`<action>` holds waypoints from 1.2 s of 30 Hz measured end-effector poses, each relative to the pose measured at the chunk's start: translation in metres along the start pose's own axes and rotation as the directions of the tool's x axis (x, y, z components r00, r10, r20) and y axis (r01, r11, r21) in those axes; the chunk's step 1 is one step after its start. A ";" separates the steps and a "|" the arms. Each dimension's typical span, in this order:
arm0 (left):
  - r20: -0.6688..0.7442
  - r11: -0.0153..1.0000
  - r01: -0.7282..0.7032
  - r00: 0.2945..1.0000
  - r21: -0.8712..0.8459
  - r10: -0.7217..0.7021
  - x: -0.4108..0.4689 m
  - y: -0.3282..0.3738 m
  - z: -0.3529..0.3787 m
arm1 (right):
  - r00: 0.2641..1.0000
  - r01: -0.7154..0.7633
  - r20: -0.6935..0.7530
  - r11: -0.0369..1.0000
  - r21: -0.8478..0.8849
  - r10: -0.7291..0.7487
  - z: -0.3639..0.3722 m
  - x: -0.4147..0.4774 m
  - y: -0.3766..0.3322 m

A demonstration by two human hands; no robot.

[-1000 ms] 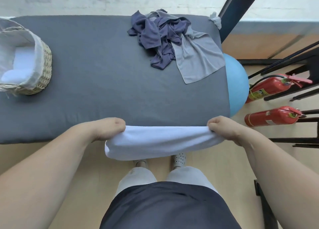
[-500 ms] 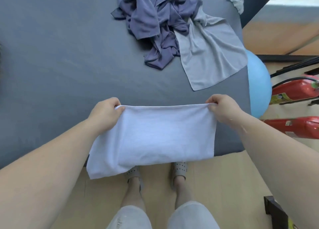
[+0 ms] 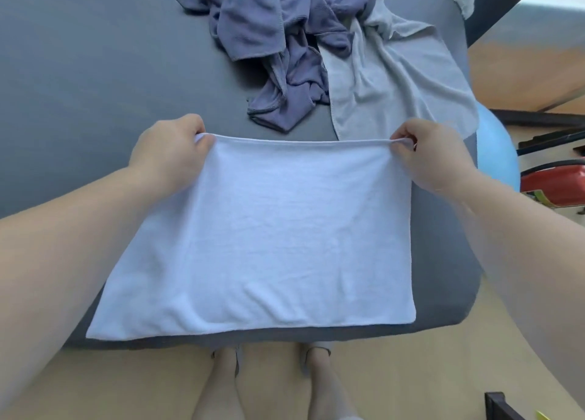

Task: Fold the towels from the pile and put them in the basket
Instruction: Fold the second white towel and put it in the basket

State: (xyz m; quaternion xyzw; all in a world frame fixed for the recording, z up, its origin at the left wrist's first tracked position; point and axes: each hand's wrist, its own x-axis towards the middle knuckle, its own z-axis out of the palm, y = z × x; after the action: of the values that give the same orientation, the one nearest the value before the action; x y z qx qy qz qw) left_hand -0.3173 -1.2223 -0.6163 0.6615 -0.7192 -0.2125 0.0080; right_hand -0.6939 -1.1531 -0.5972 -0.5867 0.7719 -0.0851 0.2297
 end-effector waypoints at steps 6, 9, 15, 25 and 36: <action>-0.034 0.998 -0.026 0.999 0.063 0.029 0.015 0.016 -0.001 | 0.982 -0.048 -0.188 0.986 -0.160 0.017 0.006 0.010 -0.011; -0.132 1.000 0.012 0.991 -0.018 -0.014 -0.002 0.009 -0.001 | 0.976 0.047 -0.201 0.987 -0.154 -0.078 0.042 -0.021 -0.050; -0.226 0.962 0.190 0.946 -0.197 -0.233 -0.074 -0.058 0.006 | 0.972 0.228 0.102 0.947 -0.225 -0.210 0.145 -0.097 -0.140; -0.043 0.906 0.309 0.941 -0.290 -0.335 -0.135 -0.117 0.009 | 0.957 0.274 0.192 0.895 -0.352 -0.217 0.181 -0.100 -0.163; 0.059 0.848 0.345 0.934 -0.403 -0.352 -0.096 -0.132 -0.031 | 0.970 0.231 0.172 0.874 -0.427 -0.172 0.191 -0.098 -0.165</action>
State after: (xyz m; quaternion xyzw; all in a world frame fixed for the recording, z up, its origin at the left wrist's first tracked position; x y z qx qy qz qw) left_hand -0.1715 -1.1447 -0.6037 0.7663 -0.5271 -0.3496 0.1132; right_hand -0.4439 -1.0830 -0.6740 -0.7050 0.6890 0.1079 0.1289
